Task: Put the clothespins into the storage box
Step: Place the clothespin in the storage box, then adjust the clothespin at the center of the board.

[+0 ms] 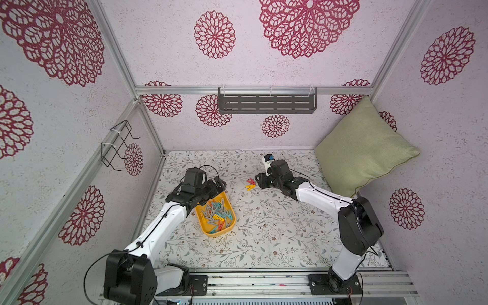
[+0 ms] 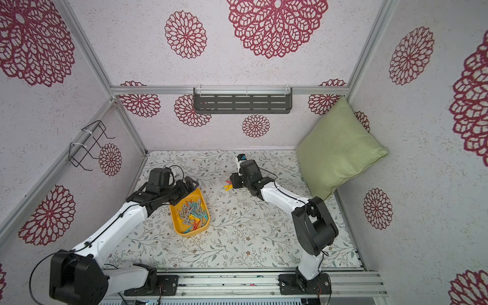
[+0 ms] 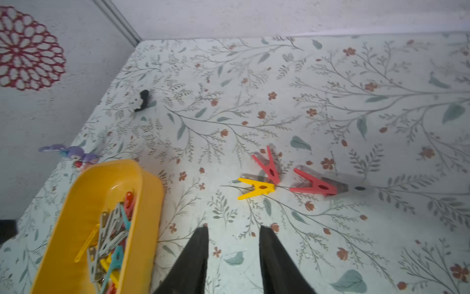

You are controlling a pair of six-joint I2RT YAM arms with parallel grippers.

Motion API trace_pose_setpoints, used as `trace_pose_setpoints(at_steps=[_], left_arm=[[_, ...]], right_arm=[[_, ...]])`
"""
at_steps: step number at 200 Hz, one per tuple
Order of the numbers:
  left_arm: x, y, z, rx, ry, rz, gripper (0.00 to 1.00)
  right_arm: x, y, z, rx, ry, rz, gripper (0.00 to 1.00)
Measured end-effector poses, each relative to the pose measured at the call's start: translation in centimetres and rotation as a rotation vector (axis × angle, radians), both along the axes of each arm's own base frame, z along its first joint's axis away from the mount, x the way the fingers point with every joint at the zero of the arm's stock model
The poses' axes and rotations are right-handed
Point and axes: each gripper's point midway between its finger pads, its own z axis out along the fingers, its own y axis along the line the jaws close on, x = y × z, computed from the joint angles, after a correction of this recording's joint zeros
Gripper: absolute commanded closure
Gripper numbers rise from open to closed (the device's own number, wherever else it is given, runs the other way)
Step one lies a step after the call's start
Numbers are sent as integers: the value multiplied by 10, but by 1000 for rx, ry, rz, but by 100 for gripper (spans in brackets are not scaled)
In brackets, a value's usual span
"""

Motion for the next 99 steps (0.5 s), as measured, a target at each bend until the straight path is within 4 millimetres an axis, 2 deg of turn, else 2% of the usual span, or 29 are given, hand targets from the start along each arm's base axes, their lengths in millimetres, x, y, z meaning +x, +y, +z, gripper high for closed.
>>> trace_pose_setpoints(at_steps=[19,52,75,99], left_arm=[[21,-9,-4,7,9,-25,3],[52,-22,-14,16,25,-64,3],[71,-25,-17,12,28,-80,3],[88,-24,-18,-18,34,-83,3]], right_arm=[[5,2,-34,-33,60,-17,51],[13,12,-84,-93,142,-14,54],[26,21,-96,-115,153,-5,56],[42,30,-89,-132,124,9,57]])
